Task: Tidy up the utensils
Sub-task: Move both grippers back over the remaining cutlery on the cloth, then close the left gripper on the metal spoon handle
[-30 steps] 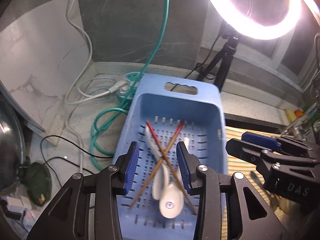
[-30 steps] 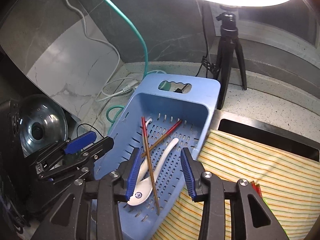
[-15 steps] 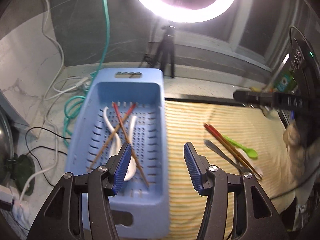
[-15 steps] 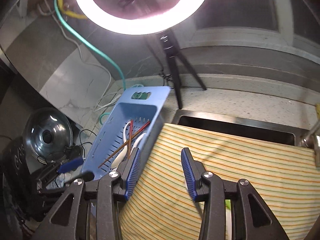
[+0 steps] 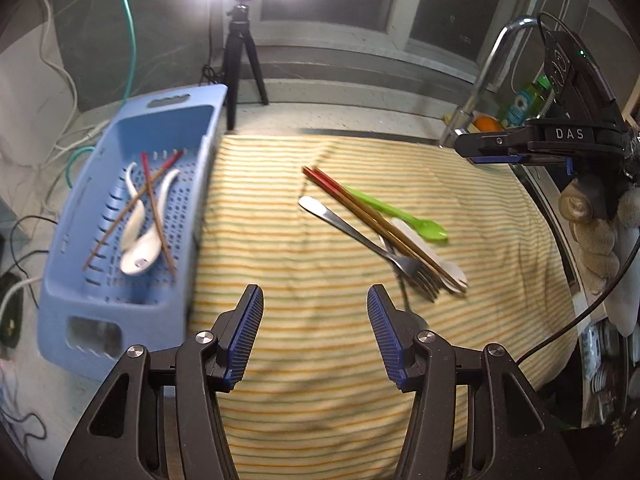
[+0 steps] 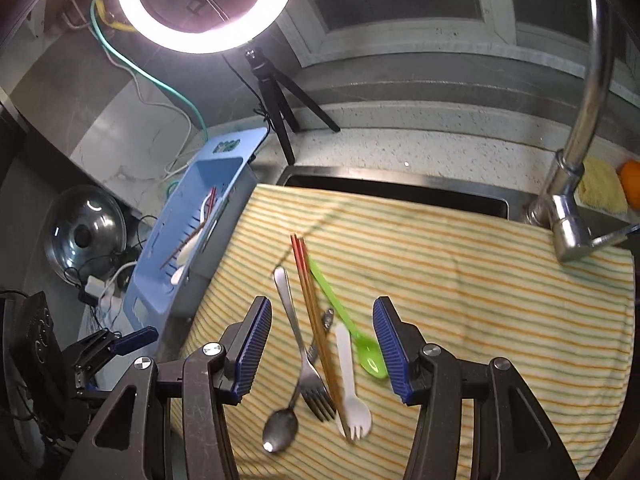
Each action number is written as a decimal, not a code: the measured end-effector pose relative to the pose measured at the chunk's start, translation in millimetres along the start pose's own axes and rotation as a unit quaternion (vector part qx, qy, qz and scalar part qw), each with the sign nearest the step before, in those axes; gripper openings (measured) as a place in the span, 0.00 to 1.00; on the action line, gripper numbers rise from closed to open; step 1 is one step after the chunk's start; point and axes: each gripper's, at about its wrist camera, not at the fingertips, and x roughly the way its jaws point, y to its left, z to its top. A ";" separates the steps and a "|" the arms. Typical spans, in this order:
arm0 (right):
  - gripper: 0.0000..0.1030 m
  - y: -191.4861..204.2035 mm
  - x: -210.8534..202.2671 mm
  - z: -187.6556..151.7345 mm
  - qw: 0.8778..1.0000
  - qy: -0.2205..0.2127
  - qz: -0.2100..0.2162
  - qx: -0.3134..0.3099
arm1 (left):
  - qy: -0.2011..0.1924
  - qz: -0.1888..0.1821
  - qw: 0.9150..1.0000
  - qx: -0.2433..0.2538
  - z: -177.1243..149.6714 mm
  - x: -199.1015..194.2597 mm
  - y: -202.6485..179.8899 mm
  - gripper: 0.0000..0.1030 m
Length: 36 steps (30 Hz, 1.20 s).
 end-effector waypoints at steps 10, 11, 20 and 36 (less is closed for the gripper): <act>0.43 -5.8 17.7 -32.5 0.997 0.065 0.051 0.010 | 0.021 -0.024 0.999 0.001 -28.9 14.8 -40.3 0.52; 0.41 -4.2 21.5 -36.6 0.995 0.074 0.059 0.012 | 0.023 -0.026 0.999 0.004 -32.1 14.9 -44.1 0.52; 0.23 1.2 60.9 -62.6 0.982 0.148 0.107 0.050 | 0.047 -0.044 0.997 0.033 -56.1 33.3 -69.8 0.52; 0.18 -1.3 101.2 -73.4 0.973 0.185 0.101 0.092 | 0.036 -0.047 0.998 0.016 -65.0 51.7 -71.7 0.43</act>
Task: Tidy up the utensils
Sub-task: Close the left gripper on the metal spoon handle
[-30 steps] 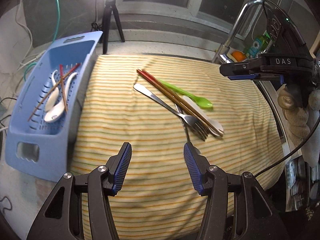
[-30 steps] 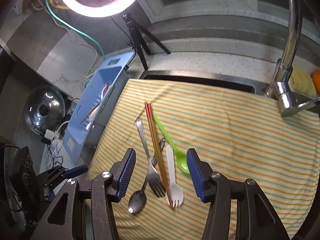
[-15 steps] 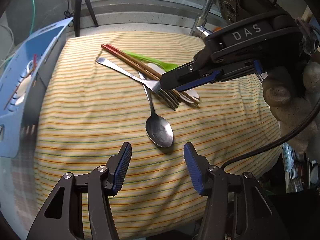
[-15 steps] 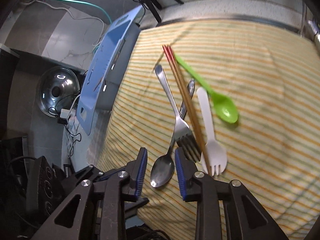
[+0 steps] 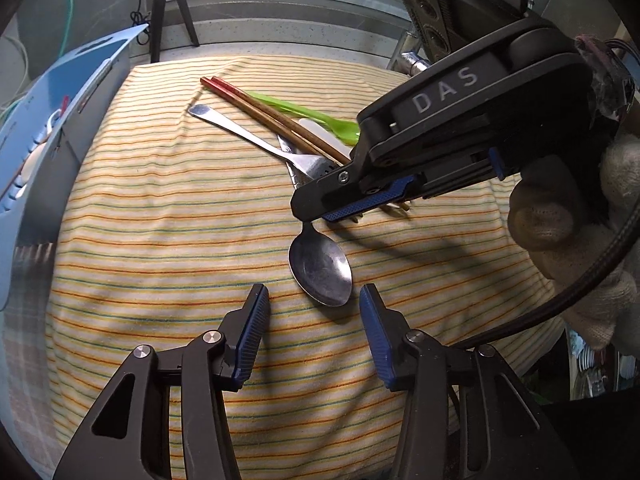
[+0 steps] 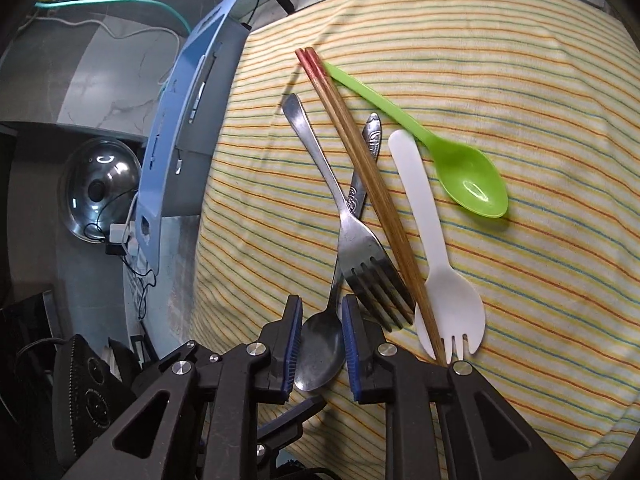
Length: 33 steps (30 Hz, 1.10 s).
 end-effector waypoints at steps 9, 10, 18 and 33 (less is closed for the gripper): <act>0.17 2.7 10.5 3.9 1.000 -0.002 0.003 0.007 | -0.009 -0.002 1.000 0.003 2.8 2.4 1.3 0.23; 0.15 3.2 11.4 3.3 1.000 -0.003 0.001 0.008 | -0.010 -0.002 1.000 0.002 2.5 2.2 1.3 0.23; 0.08 -0.4 13.2 -0.6 0.999 -0.008 0.027 0.032 | -0.015 -0.003 1.000 -0.005 -2.5 -11.0 8.1 0.23; 0.06 40.1 35.8 -3.2 0.998 -0.004 0.065 0.022 | -0.040 0.017 0.998 -0.038 -20.5 -53.2 36.8 0.17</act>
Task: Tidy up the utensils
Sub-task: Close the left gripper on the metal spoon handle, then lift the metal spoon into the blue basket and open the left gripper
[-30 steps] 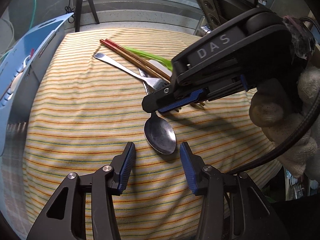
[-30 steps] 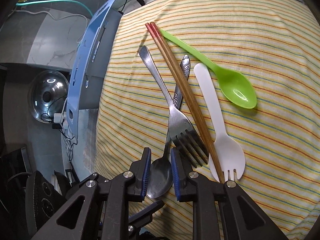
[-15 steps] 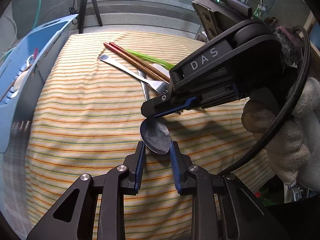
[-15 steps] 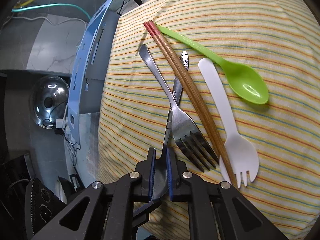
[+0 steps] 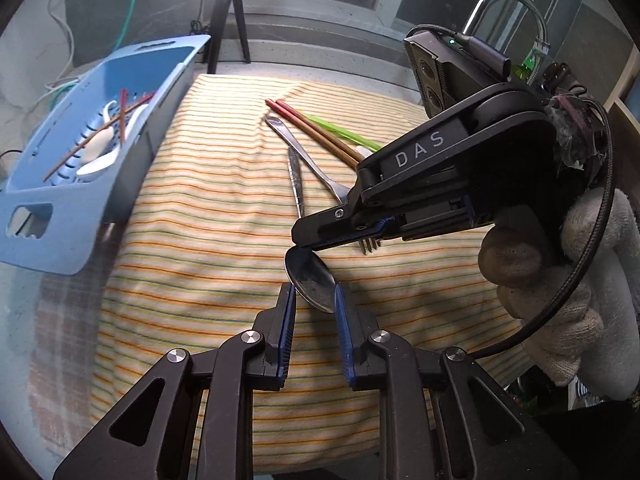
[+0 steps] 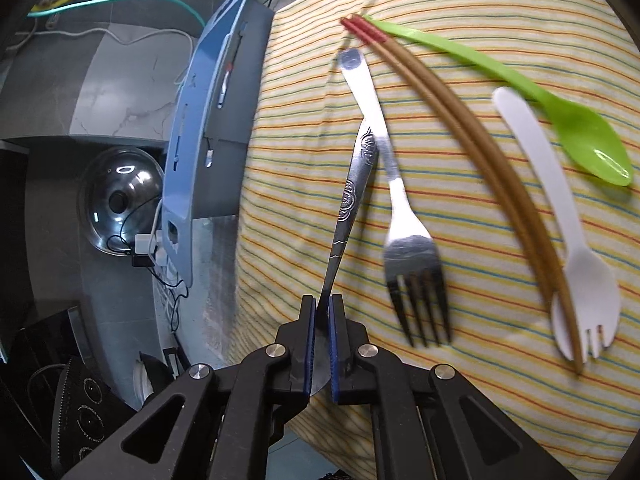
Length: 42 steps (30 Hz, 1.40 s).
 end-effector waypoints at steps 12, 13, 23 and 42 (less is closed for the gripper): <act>0.04 32.2 12.7 4.2 0.997 -0.010 -0.037 -0.066 | 0.012 0.015 1.000 -0.016 -6.7 5.6 18.8 0.07; 0.04 33.5 12.3 4.9 0.996 -0.012 -0.042 -0.071 | 0.011 0.014 1.000 -0.019 -6.8 4.2 20.8 0.07; 0.14 22.2 14.2 19.1 0.996 0.012 -0.043 -0.078 | 0.020 0.005 0.998 -0.056 -16.5 2.9 20.5 0.24; 0.04 18.7 37.1 24.5 0.998 0.025 -0.004 -0.055 | -0.004 0.015 0.999 -0.051 -8.2 21.6 13.2 0.08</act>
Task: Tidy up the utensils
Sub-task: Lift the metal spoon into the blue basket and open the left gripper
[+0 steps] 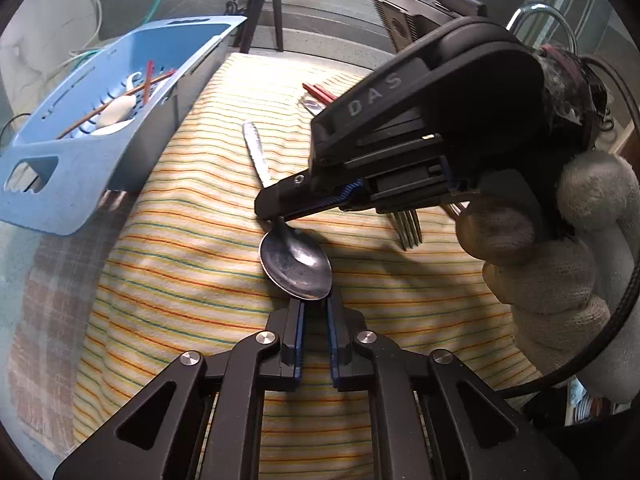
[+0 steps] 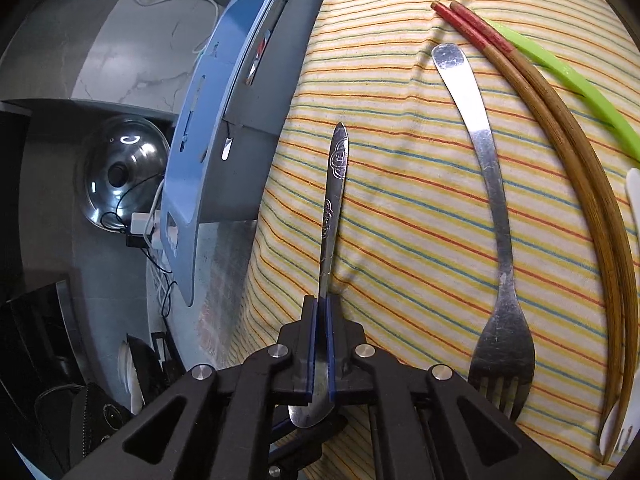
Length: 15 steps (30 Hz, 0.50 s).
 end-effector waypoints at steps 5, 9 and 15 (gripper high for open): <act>0.02 11.5 -6.0 0.5 1.000 -0.006 0.014 0.001 | -0.005 -0.006 1.000 -0.002 6.2 -4.8 11.8 0.08; 0.02 29.5 -13.3 3.5 0.999 -0.023 0.011 -0.022 | -0.022 -0.008 1.000 0.005 5.6 -25.5 16.6 0.08; 0.02 38.5 -16.0 8.1 0.999 -0.038 0.018 -0.011 | -0.026 -0.015 0.999 0.010 22.5 -27.9 28.3 0.06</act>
